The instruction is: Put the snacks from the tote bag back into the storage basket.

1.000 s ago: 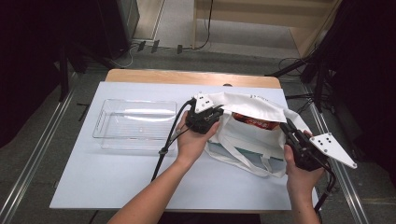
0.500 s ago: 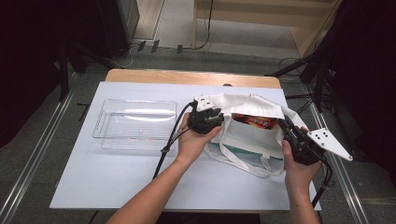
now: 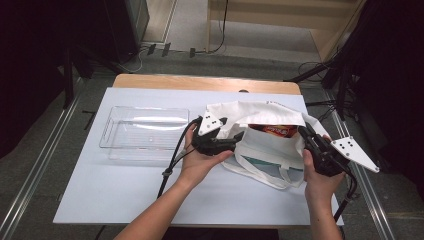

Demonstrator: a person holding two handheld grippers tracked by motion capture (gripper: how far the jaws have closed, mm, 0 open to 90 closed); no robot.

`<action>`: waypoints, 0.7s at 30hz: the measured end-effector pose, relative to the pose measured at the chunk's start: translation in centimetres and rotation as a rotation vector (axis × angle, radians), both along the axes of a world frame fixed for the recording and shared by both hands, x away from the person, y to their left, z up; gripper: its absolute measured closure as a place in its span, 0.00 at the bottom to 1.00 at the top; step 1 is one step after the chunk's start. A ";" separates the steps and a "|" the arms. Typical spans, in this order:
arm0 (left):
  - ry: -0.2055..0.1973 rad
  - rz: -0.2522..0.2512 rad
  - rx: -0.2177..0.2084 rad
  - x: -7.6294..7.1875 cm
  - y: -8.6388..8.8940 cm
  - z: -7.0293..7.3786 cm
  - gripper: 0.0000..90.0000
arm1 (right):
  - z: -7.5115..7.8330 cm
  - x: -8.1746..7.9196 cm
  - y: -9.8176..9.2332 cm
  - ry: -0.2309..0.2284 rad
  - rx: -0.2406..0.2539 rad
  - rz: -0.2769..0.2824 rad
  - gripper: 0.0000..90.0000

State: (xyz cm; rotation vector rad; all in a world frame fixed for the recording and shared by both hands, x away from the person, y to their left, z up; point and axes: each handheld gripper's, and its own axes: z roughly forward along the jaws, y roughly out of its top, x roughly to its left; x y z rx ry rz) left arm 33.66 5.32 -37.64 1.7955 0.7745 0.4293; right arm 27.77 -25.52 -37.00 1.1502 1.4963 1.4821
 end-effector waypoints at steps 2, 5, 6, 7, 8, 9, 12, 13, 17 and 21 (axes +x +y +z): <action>0.006 -0.014 0.001 0.2 -0.6 0.0 0.32 | 0.1 -0.1 -0.1 -0.003 0.001 0.001 0.94; 0.020 -0.024 0.032 0.4 -1.4 0.1 0.36 | 0.2 -0.2 -0.2 -0.004 0.006 0.005 0.94; 0.016 -0.003 0.059 0.5 -1.6 0.1 0.39 | 0.3 -0.3 -0.2 -0.004 0.007 0.008 0.94; 0.015 0.001 0.068 0.7 -1.7 0.0 0.40 | 0.4 -0.3 -0.2 -0.012 0.002 0.010 0.94; 0.025 0.003 0.064 0.9 -1.6 -0.1 0.43 | 0.5 -0.4 -0.2 -0.017 -0.001 0.011 0.94; 0.037 -0.007 0.052 1.0 -1.4 -0.2 0.51 | 0.7 -0.4 -0.2 -0.015 0.001 0.015 0.94; 0.022 -0.003 0.032 1.0 -1.1 0.1 0.75 | 0.7 -0.5 0.0 -0.022 -0.018 0.014 0.94; 0.018 -0.005 0.017 1.0 -0.9 0.3 0.78 | 0.7 -0.5 0.0 -0.026 -0.017 0.011 0.94; 0.009 -0.007 -0.019 1.4 -0.8 1.3 0.85 | 1.0 -0.4 -0.3 -0.028 -0.008 0.005 0.94; 0.058 0.006 -0.040 3.3 -1.2 1.7 0.88 | 1.0 0.1 -0.4 -0.017 -0.004 -0.008 0.94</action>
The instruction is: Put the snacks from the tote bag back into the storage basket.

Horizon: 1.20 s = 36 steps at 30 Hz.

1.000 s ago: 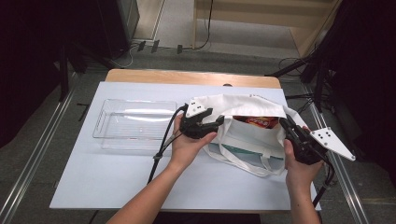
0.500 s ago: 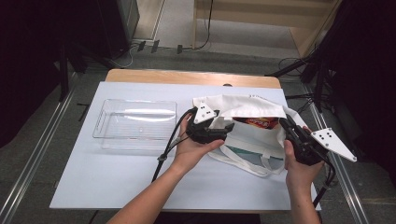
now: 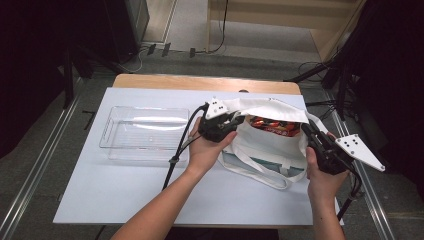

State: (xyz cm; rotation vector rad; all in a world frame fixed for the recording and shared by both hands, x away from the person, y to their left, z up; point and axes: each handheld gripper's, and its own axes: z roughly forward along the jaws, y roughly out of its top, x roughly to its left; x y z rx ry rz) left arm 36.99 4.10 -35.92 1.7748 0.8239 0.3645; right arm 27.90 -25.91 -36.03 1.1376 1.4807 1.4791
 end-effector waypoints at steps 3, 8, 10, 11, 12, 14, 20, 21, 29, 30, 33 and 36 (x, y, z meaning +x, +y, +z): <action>0.068 0.019 0.012 1.7 -0.7 -0.9 0.89 | -0.3 0.6 0.2 0.031 0.000 -0.005 0.93; 0.177 0.023 -0.019 3.5 -1.4 -2.8 0.91 | -0.7 1.2 0.7 0.057 -0.033 -0.005 0.93; 0.189 0.021 0.003 3.6 -1.7 -3.3 0.93 | -0.7 1.3 0.9 0.060 -0.050 -0.010 0.93; 0.190 0.013 0.021 3.6 -1.9 -3.5 0.94 | -0.6 1.4 0.9 0.062 -0.058 -0.012 0.93; 0.189 0.013 0.030 3.5 -2.0 -3.6 0.94 | -0.5 1.6 1.0 0.063 -0.067 -0.019 0.93; 0.188 0.006 0.038 3.4 -2.0 -3.6 0.95 | -0.1 1.8 0.9 0.072 -0.068 -0.027 0.93; 0.168 -0.009 0.056 2.8 -2.2 -3.4 0.95 | 0.5 4.2 -0.2 0.088 -0.039 -0.082 0.82; 0.163 -0.010 0.057 2.7 -2.2 -3.3 0.95 | 0.4 4.5 -0.5 0.094 -0.035 -0.086 0.82; 0.164 0.010 0.027 2.6 -2.1 -3.1 0.83 | -0.9 6.5 -1.9 0.167 -0.015 -0.034 0.94; 0.152 0.018 0.025 2.6 -2.1 -3.0 0.80 | -0.9 6.5 -2.0 0.171 -0.014 -0.031 0.94; 0.080 0.036 -0.022 1.9 -2.1 -2.0 0.70 | -0.9 6.5 -2.5 0.173 0.006 -0.008 0.94; 0.037 0.054 0.030 1.8 -2.8 -1.4 0.75 | -0.9 6.2 -2.8 0.168 0.008 0.006 0.94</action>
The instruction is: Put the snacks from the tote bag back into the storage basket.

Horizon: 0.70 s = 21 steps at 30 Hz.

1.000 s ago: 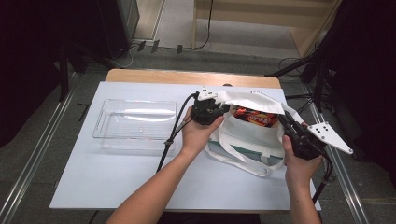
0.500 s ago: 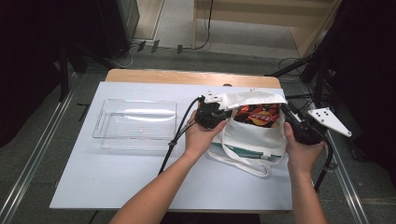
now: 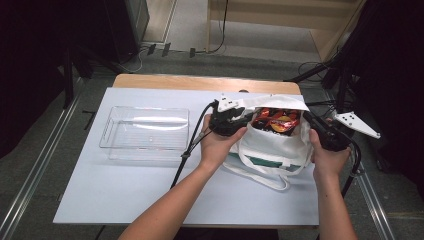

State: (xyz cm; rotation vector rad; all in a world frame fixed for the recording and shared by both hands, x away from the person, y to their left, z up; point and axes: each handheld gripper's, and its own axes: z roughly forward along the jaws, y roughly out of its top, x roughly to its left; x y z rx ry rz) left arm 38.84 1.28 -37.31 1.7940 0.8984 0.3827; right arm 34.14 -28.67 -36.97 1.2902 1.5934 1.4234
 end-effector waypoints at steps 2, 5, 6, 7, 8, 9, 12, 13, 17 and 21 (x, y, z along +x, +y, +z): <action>0.011 -0.002 0.034 0.3 -0.2 0.2 0.88 | 0.1 -0.3 0.1 -0.007 0.002 0.004 0.94; 0.016 -0.005 -0.023 0.6 0.1 1.0 0.95 | 0.4 -0.7 0.2 -0.019 0.004 0.006 0.94; 0.007 -0.003 -0.028 0.6 0.1 1.4 0.95 | 0.5 -0.9 0.2 -0.025 0.003 0.006 0.94; 0.003 0.000 -0.026 0.7 0.0 1.7 0.95 | 0.7 -1.0 0.3 -0.032 -0.001 0.007 0.94; -0.001 0.005 -0.029 0.9 -0.2 1.9 0.95 | 0.8 -1.1 0.3 -0.033 0.001 0.005 0.94; 0.001 0.011 -0.025 1.2 -0.4 1.9 0.95 | 0.9 -1.1 0.2 -0.035 0.004 0.002 0.94; 0.098 0.017 -0.022 3.3 -1.1 0.7 0.95 | 0.7 -0.9 0.4 -0.010 0.006 0.008 0.94; 0.133 0.023 -0.018 3.9 -1.2 0.1 0.95 | 0.6 -0.9 0.5 -0.005 0.000 0.008 0.94; 0.210 -0.001 0.013 4.7 -1.9 -1.9 0.93 | 0.3 -0.8 0.8 0.000 -0.024 0.022 0.93; 0.180 -0.024 0.020 3.7 -1.5 -1.9 0.84 | 0.4 -0.9 0.7 -0.006 -0.016 0.021 0.94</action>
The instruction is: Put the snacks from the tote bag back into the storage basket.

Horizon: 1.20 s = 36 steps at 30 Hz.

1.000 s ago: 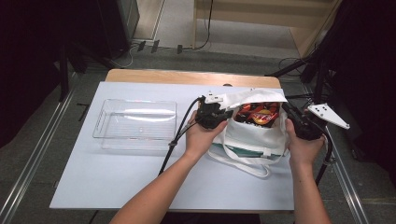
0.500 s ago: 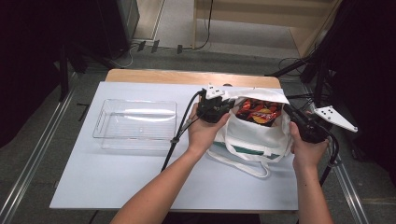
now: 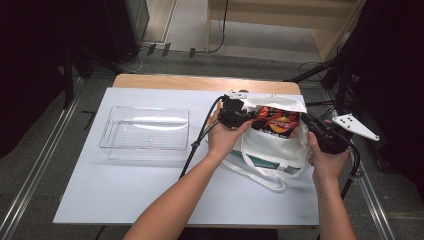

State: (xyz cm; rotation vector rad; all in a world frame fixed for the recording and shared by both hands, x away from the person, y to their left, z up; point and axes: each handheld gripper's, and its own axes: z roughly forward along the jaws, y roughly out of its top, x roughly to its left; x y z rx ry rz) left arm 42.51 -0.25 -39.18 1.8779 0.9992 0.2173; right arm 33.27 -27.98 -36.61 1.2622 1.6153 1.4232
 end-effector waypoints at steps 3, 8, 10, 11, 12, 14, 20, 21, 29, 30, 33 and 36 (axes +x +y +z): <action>-0.061 0.020 -0.027 -1.4 1.1 0.3 0.68 | 0.0 -0.1 -0.3 -0.003 0.015 0.003 0.94; -0.196 0.021 -0.089 -4.0 2.8 1.4 0.60 | 0.0 -0.1 -0.2 -0.009 0.015 0.002 0.94; -0.255 -0.005 -0.120 -5.2 3.1 2.0 0.62 | 0.0 -0.1 -0.2 -0.010 0.016 0.002 0.94; -0.277 -0.030 -0.120 -5.8 3.0 2.2 0.64 | 0.0 -0.1 -0.1 -0.010 0.015 0.001 0.94; -0.299 -0.056 -0.113 -6.2 2.7 2.3 0.65 | 0.0 -0.1 -0.1 -0.010 0.017 0.000 0.94; -0.308 -0.079 -0.047 -6.6 1.7 2.1 0.65 | 0.0 -0.1 0.0 -0.012 0.019 0.000 0.94; -0.229 -0.058 -0.060 -5.2 0.0 1.6 0.59 | 0.2 -0.2 0.3 -0.017 0.017 0.004 0.94; -0.228 -0.071 -0.053 -5.1 -0.3 1.7 0.59 | 0.2 -0.3 0.4 -0.014 0.020 0.006 0.94; -0.244 -0.120 0.011 -5.1 -0.3 1.9 1.00 | 0.3 -0.4 0.1 -0.025 0.011 0.004 0.94; -0.239 -0.131 0.002 -5.2 0.0 1.8 1.00 | 0.3 -0.4 0.1 -0.026 0.013 0.001 0.94; -0.242 -0.149 -0.031 -5.6 1.3 1.5 1.00 | 0.5 -0.3 -0.2 -0.031 0.018 -0.021 0.94; -0.232 -0.178 -0.077 -5.8 2.7 1.1 1.00 | 0.8 0.1 -0.7 -0.035 0.007 -0.053 0.94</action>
